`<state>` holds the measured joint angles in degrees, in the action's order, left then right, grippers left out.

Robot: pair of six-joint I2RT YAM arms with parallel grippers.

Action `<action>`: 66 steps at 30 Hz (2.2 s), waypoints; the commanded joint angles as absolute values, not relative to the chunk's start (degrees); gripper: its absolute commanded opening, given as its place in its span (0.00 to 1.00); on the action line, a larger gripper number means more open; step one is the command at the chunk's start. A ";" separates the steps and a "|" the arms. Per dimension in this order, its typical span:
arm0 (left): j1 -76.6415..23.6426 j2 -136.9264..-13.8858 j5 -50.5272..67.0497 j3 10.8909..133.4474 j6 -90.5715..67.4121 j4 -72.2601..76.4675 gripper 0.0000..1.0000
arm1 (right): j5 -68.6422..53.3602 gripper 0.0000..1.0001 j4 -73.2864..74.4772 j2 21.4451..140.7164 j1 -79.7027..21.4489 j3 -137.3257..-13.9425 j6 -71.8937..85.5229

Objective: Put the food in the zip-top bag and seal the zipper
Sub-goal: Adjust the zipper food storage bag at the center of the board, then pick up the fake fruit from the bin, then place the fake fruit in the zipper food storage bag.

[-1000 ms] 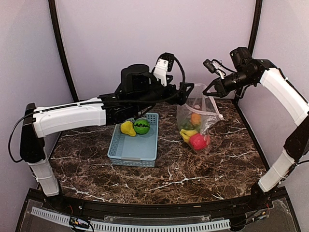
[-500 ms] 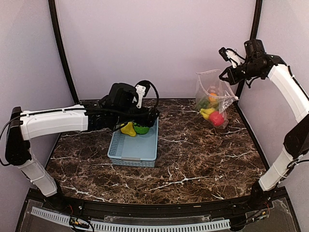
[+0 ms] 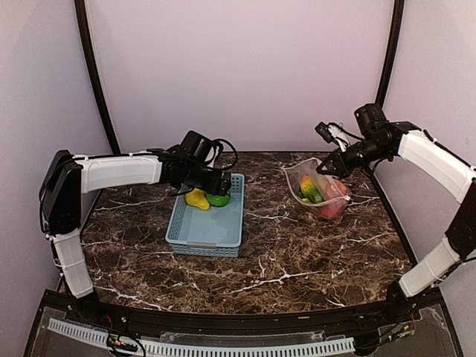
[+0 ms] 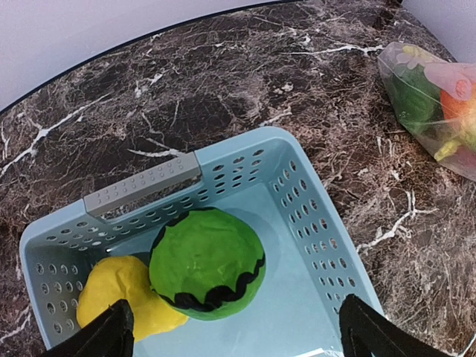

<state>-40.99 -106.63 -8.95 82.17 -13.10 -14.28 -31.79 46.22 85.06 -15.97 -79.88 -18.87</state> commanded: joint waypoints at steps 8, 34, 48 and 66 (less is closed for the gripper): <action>-37.42 -113.41 -0.20 90.92 -10.95 -20.91 0.91 | -35.52 0.00 42.63 79.16 -15.99 -78.57 -19.26; -35.85 -123.57 -1.78 96.68 -9.01 -24.39 0.77 | -36.25 0.00 42.74 79.89 -15.95 -78.42 -19.50; -39.12 -112.20 -5.72 97.55 -11.89 -28.92 0.61 | -35.06 0.00 43.25 80.41 -16.27 -79.30 -19.90; -52.70 -89.47 1.71 77.99 -16.43 14.14 0.57 | -31.49 0.00 47.57 85.50 -19.94 -88.01 -18.76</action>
